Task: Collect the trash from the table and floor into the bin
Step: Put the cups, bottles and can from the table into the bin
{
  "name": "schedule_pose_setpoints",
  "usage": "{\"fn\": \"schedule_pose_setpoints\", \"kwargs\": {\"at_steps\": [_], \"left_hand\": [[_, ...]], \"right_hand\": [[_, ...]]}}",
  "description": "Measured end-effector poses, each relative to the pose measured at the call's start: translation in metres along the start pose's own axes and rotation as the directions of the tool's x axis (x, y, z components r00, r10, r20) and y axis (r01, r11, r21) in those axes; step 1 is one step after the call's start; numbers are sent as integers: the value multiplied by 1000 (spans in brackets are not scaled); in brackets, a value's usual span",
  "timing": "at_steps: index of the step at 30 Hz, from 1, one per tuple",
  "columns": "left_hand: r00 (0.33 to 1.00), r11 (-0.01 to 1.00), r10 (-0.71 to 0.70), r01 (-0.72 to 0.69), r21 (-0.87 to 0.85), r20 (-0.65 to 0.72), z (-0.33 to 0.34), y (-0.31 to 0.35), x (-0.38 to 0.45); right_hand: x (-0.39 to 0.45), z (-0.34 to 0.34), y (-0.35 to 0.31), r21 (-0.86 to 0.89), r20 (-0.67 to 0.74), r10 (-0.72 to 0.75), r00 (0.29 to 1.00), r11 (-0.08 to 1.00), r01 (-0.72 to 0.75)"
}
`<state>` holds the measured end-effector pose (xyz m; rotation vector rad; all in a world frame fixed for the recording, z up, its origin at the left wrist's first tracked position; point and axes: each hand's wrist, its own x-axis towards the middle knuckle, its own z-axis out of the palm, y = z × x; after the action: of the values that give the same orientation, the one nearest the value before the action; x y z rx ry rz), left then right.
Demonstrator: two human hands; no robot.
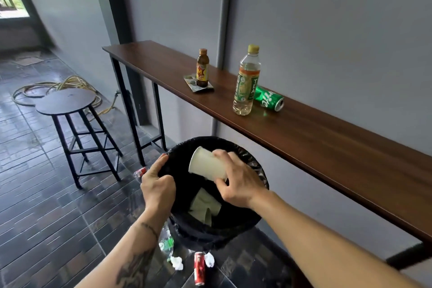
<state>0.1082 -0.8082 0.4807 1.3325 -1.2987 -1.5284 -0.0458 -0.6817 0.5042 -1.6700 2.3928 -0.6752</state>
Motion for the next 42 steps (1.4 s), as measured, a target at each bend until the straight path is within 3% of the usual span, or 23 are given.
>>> {"fn": "schedule_pose_setpoints", "kwargs": {"at_steps": [3,7,16,19,23,28,33,36,39,42], "left_hand": [[999,999,40,-40,-3,29,-22,13,20],[998,998,64,-64,30,7,-57,31,48],[991,995,103,-104,-4,-80,-77,58,96],[992,996,83,-84,-10,-97,-66,60,100],[991,997,72,-71,11,-116,-47,54,109],[981,999,51,-52,2,-187,-21,50,115],[965,999,34,-38,-11,-261,5,47,123],[956,999,34,-36,-1,-290,11,45,121],[947,1000,15,-21,-16,-321,14,38,124],[953,999,28,-40,-32,-302,18,39,127]], "right_hand": [[13,30,-13,-45,85,42,996,998,-38],[37,43,-31,-82,67,44,997,996,-38],[89,-19,-33,-92,-277,75,958,990,-104],[101,-37,-11,-60,-416,153,896,979,-195],[119,-58,20,87,-598,295,745,948,-305],[151,-77,53,233,-635,422,647,903,-360],[185,-76,71,359,-617,435,656,897,-257],[193,-74,69,344,-650,389,653,917,-203],[198,-66,60,257,-674,190,714,966,-14],[193,-63,19,266,-521,30,853,955,128]]}}
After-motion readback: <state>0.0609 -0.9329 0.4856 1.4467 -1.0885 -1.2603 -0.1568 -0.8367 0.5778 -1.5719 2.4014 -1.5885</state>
